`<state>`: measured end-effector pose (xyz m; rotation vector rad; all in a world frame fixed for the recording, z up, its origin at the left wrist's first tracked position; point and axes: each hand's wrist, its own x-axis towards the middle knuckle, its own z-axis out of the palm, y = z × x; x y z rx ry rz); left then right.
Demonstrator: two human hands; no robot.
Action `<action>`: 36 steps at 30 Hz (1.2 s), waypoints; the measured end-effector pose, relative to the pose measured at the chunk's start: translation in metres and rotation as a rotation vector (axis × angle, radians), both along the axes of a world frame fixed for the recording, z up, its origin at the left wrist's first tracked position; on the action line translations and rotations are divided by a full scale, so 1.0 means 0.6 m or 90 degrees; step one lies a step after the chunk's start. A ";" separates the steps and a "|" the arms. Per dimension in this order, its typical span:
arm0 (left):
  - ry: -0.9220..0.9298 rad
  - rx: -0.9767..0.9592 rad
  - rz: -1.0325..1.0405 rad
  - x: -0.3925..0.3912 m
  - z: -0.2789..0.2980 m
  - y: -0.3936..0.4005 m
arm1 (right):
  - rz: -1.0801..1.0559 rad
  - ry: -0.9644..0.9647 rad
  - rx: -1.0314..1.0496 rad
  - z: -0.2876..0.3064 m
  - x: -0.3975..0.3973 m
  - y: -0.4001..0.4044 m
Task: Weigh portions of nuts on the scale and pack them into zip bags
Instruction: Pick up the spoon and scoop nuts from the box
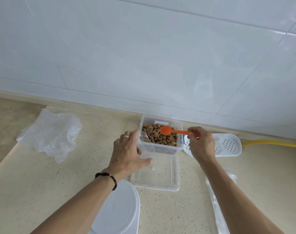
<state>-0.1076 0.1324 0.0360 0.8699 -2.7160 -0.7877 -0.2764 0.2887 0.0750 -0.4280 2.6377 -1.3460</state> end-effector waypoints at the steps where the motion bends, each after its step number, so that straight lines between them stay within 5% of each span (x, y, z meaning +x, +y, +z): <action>1: -0.004 -0.006 -0.006 0.001 -0.001 -0.001 | 0.000 0.003 0.014 -0.012 -0.002 -0.003; 8: -0.015 -0.029 0.000 0.001 -0.006 -0.009 | 0.059 -0.119 0.013 -0.056 0.006 -0.025; 21: -0.016 -0.016 0.034 -0.023 -0.007 -0.016 | -0.100 -0.350 -0.199 -0.050 -0.001 -0.013; 28: -0.022 0.036 0.060 -0.044 0.004 -0.019 | -0.017 -0.273 -0.226 0.014 -0.013 -0.005; 36: 0.044 0.098 0.086 -0.051 0.023 -0.029 | 0.231 0.039 -0.024 0.071 0.026 -0.032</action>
